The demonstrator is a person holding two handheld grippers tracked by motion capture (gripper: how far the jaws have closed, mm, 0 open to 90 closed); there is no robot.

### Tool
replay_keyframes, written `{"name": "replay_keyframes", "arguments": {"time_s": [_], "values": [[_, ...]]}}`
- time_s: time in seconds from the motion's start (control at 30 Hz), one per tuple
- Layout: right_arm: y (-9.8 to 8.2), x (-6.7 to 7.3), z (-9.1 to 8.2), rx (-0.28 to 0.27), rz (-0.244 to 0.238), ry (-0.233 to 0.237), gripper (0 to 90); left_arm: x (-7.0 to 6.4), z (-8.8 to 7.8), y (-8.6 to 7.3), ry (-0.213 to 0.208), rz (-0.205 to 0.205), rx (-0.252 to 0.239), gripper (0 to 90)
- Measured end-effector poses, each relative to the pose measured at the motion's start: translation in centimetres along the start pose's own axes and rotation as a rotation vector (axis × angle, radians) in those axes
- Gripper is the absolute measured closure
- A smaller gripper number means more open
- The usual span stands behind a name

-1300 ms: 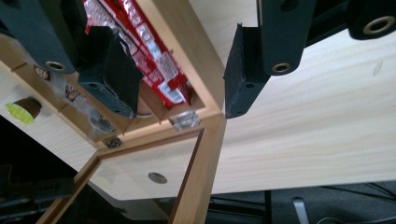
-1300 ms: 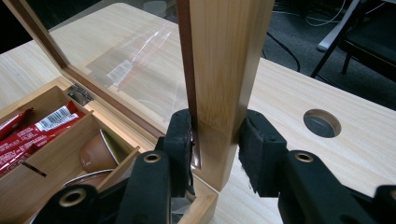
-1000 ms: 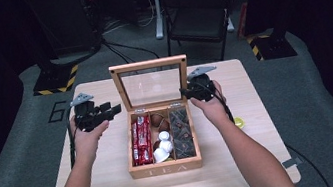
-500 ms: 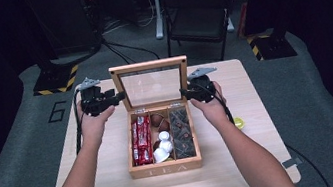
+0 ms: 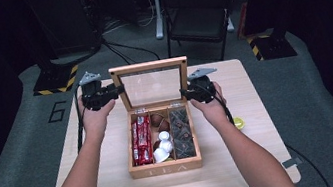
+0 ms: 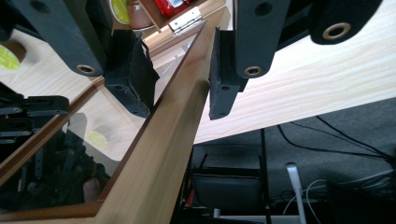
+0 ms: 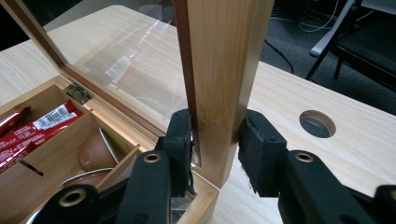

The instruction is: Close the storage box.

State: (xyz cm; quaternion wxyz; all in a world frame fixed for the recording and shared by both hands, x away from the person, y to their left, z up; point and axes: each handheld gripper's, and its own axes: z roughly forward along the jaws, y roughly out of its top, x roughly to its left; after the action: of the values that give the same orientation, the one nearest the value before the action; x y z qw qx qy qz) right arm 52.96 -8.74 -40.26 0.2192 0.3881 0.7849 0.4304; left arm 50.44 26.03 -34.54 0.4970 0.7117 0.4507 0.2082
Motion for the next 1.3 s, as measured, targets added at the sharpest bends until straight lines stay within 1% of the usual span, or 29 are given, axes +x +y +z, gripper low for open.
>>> {"name": "replay_keyframes", "arguments": {"time_s": [0.03, 0.1, 0.13, 0.37, 0.43, 0.53, 0.6, 0.73, 0.77, 0.8, 0.87, 0.9, 0.93, 0.97, 1.0, 1.1, 1.13, 1.17, 1.2, 1.27, 1.3], "values": [[0.0, 0.0, 0.0, 0.000, 0.000, 0.000, 65.1, -0.1, 0.0, 0.0, 0.006, 0.015, 0.006, 61.4], [0.0, 0.0, 0.0, -0.001, 0.002, -0.001, 65.1, -0.4, 0.0, 0.0, 0.030, 0.037, -0.002, 62.7], [0.0, 0.0, 0.0, -0.002, 0.002, -0.003, 65.1, -0.5, 0.0, 0.0, 0.034, 0.045, -0.002, 63.1], [0.0, 0.0, 0.0, -0.001, 0.020, 0.002, 63.7, -0.7, 0.0, 0.0, 0.043, 0.049, -0.001, 63.5], [0.0, 0.0, 0.0, -0.004, 0.046, 0.014, 59.2, -0.7, -0.1, -0.1, 0.042, 0.053, 0.001, 63.5], [0.1, 0.1, -0.2, -0.008, 0.054, 0.012, 53.5, -0.8, -0.2, -0.2, 0.040, 0.053, -0.004, 63.5], [0.2, 0.2, -0.5, -0.018, 0.059, 0.015, 52.0, -0.8, -0.4, -0.4, 0.038, 0.055, -0.006, 63.4], [0.3, 0.2, -1.2, -0.037, 0.062, 0.017, 48.5, -1.0, -0.7, -0.6, 0.031, 0.064, -0.005, 63.2], [0.4, 0.2, -1.8, -0.048, 0.063, 0.024, 47.5, -1.1, -0.9, -0.8, 0.026, 0.062, -0.008, 63.1], [0.4, 0.2, -1.8, -0.048, 0.063, 0.024, 47.5, -1.1, -0.9, -0.8, 0.026, 0.062, -0.008, 63.1], [0.5, 0.3, -2.4, -0.061, 0.064, 0.026, 47.2, -1.2, -1.1, -1.1, 0.020, 0.064, -0.015, 62.9], [0.6, 0.5, -3.0, -0.075, 0.064, 0.027, 47.1, -1.3, -1.4, -1.5, 0.017, 0.072, -0.023, 62.7], [0.6, 0.5, -3.0, -0.075, 0.064, 0.027, 47.1, -1.3, -1.4, -1.5, 0.017, 0.072, -0.023, 62.6], [0.6, 0.6, -3.2, -0.081, 0.063, 0.026, 47.0, -1.3, -1.5, -1.6, 0.014, 0.083, -0.021, 62.6], [0.7, 0.8, -3.6, -0.088, 0.052, 0.024, 47.1, -1.4, -1.7, -1.8, 0.011, 0.083, -0.024, 62.5], [0.9, 1.3, -4.6, -0.117, 0.046, 0.034, 47.3, -1.7, -2.0, -2.2, 0.008, 0.083, -0.028, 62.2], [1.0, 1.5, -4.9, -0.125, 0.033, 0.039, 47.7, -1.7, -2.1, -2.3, 0.007, 0.082, -0.029, 62.1], [1.2, 1.9, -5.4, -0.132, 0.033, 0.056, 47.7, -1.7, -2.4, -2.5, -0.008, 0.077, -0.016, 61.6], [1.2, 2.1, -5.6, -0.132, 0.027, 0.066, 47.6, -1.7, -2.4, -2.5, -0.008, 0.077, -0.016, 61.3], [1.3, 2.2, -5.8, -0.131, 0.020, 0.064, 47.6, -1.8, -2.7, -2.7, -0.018, 0.081, -0.005, 61.1], [1.4, 2.5, -6.3, -0.128, 0.014, 0.064, 49.1, -1.9, -2.9, -2.8, -0.020, 0.089, 0.001, 61.0]]}}
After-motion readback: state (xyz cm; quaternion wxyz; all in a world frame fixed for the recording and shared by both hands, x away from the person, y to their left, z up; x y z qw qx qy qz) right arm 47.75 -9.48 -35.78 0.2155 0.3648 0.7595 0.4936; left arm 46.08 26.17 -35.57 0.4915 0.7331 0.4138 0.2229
